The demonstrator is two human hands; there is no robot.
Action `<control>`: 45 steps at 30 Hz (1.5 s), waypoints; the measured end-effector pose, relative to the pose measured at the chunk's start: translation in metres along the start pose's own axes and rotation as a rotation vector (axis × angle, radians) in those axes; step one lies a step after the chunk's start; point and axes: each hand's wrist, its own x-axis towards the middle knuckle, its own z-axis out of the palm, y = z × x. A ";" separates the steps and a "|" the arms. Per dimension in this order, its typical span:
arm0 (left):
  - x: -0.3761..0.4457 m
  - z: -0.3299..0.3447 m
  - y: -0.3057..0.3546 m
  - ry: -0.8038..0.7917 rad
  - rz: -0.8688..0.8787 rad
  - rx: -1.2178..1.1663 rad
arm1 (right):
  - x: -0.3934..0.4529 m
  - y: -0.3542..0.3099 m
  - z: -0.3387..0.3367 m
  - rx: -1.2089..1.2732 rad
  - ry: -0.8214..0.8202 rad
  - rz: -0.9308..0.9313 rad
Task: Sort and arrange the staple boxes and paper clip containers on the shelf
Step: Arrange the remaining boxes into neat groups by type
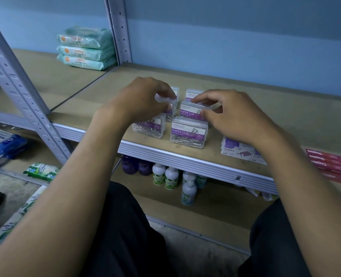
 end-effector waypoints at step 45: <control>-0.044 -0.010 0.003 -0.143 -0.057 -0.302 | -0.019 -0.026 -0.005 -0.039 -0.121 -0.018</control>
